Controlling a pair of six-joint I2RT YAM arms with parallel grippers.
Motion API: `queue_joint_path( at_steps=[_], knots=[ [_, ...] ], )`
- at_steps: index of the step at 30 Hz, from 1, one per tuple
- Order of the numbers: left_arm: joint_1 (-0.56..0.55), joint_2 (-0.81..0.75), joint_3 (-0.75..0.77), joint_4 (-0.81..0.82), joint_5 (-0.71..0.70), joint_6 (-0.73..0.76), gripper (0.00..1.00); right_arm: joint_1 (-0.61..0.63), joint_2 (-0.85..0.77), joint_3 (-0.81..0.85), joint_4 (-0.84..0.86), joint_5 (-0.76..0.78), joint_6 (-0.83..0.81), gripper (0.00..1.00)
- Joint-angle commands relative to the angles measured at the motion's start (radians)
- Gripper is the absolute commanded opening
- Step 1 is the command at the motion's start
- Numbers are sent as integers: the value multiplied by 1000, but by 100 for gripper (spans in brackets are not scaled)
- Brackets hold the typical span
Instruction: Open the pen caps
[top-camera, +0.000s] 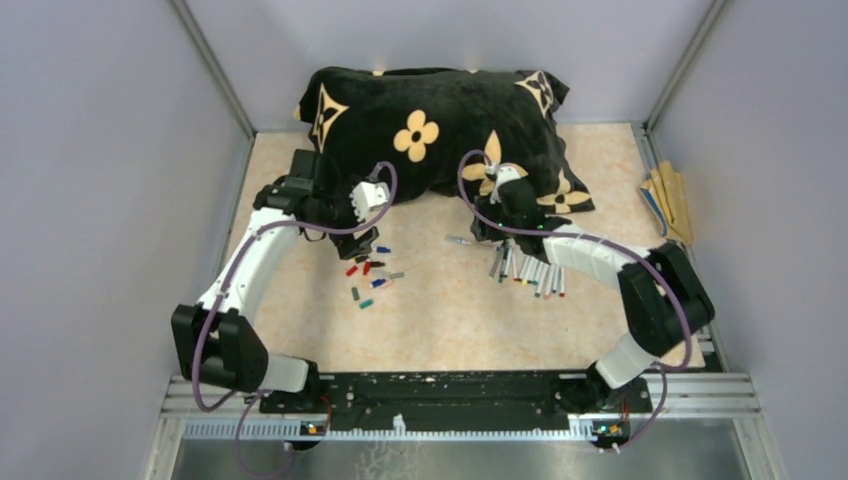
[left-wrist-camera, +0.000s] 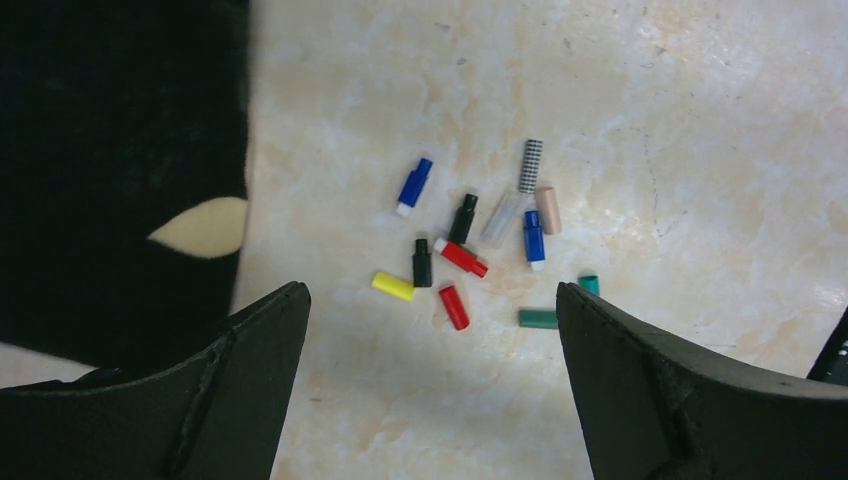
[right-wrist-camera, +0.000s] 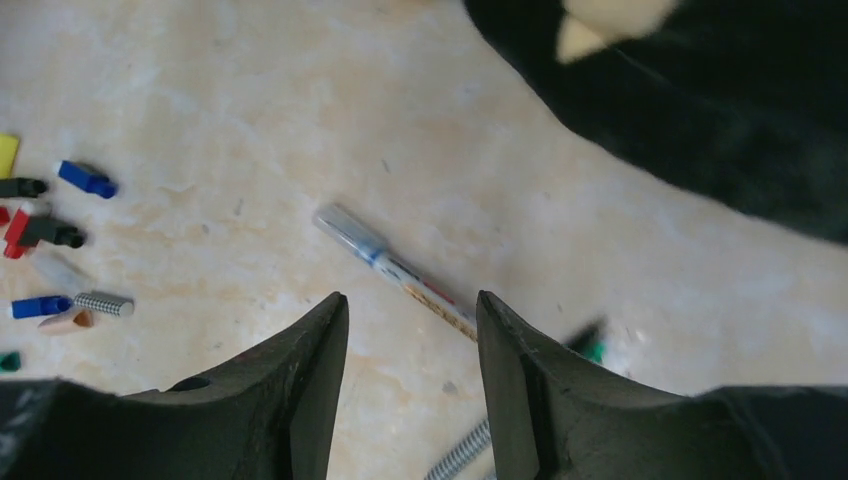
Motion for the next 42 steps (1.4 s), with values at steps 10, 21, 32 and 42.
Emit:
queue_joint_path(
  at_steps=[10,21,32,42],
  knots=[
    [137,-65,52,31,177,18,99,-5,239,184,-42,-206,-325,51],
    [141,-52,68,33,207,6,99,-3,299,129,-24,-216,-286,40],
    [141,-42,62,22,289,37,99,98,248,56,47,-189,-267,0],
    [136,-130,-75,-39,369,376,99,117,98,42,109,-470,-107,0]
  ],
)
